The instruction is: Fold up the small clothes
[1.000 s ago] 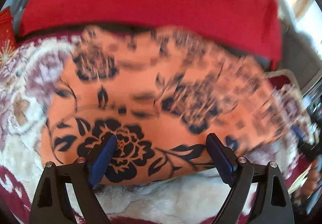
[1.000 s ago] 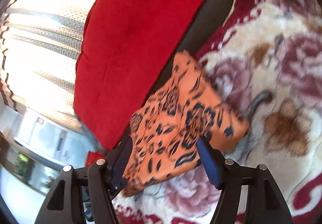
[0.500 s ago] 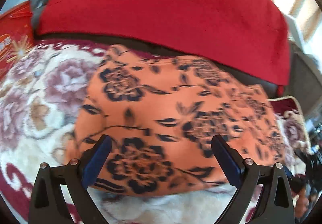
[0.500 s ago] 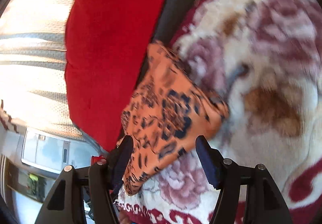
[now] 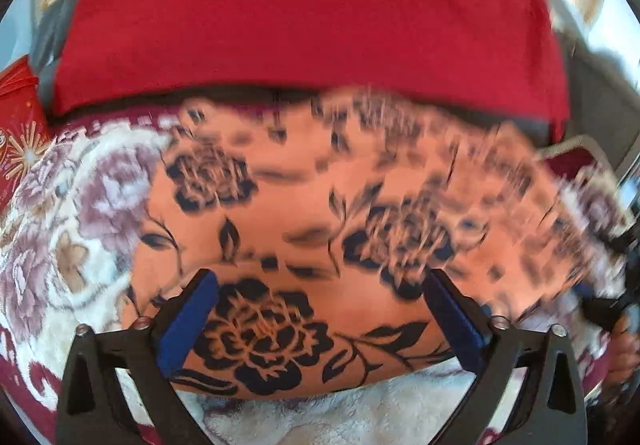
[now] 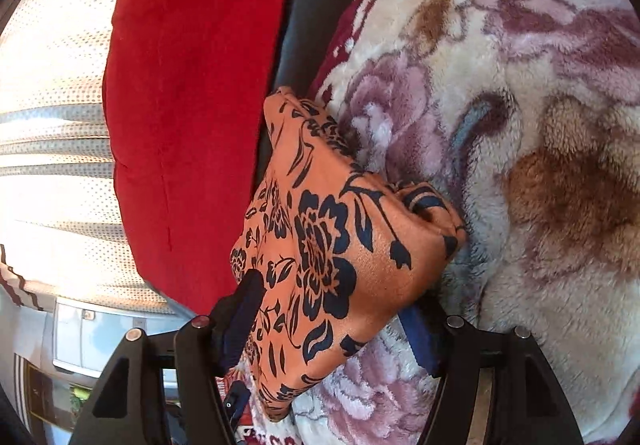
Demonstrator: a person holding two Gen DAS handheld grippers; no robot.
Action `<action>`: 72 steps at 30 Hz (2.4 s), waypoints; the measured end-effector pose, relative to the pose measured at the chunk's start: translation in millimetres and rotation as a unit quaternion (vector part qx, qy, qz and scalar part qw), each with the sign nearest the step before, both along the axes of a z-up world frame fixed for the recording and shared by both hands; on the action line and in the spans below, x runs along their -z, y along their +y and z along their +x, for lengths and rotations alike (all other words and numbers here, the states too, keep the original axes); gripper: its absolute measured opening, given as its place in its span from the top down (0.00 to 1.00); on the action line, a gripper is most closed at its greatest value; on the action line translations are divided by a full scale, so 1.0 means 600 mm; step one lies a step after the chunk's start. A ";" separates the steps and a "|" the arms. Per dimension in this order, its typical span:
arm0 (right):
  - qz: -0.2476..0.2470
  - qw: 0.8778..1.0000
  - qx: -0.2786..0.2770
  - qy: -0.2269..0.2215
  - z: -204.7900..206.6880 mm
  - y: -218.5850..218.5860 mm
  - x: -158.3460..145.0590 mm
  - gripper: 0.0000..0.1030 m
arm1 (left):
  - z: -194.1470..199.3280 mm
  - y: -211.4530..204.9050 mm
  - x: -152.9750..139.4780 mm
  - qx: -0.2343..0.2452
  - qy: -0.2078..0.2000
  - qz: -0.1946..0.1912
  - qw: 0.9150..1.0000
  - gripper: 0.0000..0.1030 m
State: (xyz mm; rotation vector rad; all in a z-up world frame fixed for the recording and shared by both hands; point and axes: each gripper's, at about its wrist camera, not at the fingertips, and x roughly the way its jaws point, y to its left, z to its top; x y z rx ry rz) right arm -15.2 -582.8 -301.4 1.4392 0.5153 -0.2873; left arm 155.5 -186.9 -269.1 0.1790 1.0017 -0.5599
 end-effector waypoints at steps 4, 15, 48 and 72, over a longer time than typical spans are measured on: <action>0.001 1.000 0.001 0.000 0.003 0.003 -0.002 0.33 | 0.032 -0.002 0.022 -0.028 0.058 -0.029 0.997 0.00; -0.041 0.999 0.013 -0.030 0.022 0.011 -0.011 0.37 | 0.050 -0.018 0.043 -0.039 0.060 0.011 0.997 0.00; -0.278 0.944 -0.167 -0.060 0.263 0.349 -0.211 0.81 | 0.163 0.353 -0.044 -0.395 -0.015 -0.047 0.917 0.00; -0.295 0.929 -0.207 -0.081 0.243 0.366 -0.203 0.45 | 0.115 0.261 -0.086 -0.184 -0.030 -0.173 0.967 0.00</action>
